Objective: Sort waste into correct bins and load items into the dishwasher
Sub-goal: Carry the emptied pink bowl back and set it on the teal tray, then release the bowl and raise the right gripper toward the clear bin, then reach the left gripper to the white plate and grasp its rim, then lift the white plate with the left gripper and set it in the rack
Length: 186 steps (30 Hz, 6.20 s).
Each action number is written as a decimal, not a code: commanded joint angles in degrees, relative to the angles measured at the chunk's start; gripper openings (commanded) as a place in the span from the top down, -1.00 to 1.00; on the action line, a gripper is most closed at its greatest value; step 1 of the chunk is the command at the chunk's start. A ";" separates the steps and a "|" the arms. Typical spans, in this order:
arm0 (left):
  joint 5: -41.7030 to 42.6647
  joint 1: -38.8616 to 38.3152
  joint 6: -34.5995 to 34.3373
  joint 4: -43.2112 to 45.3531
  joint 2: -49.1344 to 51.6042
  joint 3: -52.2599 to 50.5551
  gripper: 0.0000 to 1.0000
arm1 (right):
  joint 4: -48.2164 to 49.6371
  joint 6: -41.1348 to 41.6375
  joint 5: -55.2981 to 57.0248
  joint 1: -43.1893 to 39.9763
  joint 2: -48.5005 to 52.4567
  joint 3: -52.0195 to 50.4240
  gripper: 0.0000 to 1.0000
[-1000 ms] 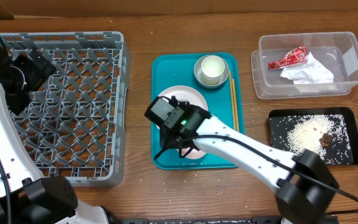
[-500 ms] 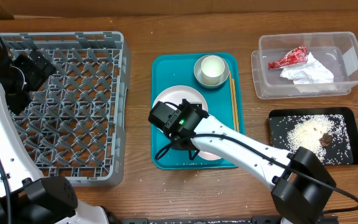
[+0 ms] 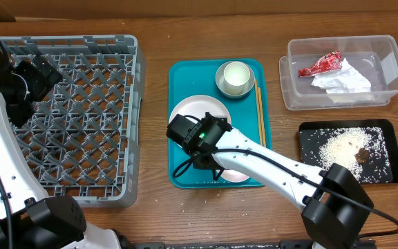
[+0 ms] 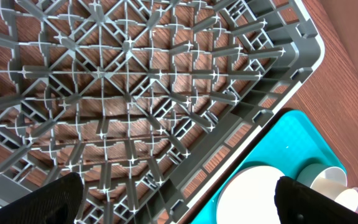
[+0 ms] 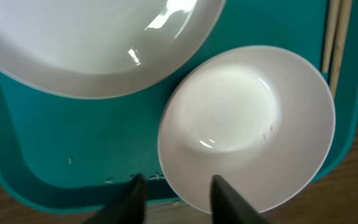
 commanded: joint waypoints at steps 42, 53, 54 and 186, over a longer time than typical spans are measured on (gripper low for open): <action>-0.17 0.09 -0.59 0.02 -0.81 0.74 -1.00 | -23.47 -16.79 4.48 -49.55 -1.55 36.63 -1.00; 20.61 -0.44 -7.41 -3.61 -0.63 0.68 -1.00 | -23.47 -16.79 4.48 -49.55 -1.55 36.63 -1.00; 24.26 -1.03 -6.45 -3.74 -0.63 0.55 -1.00 | -23.47 -16.79 4.48 -49.55 -1.55 36.63 -1.00; 41.33 -10.38 46.88 -13.92 26.12 47.28 0.92 | -23.47 -16.79 4.48 -49.55 -1.55 36.63 -1.00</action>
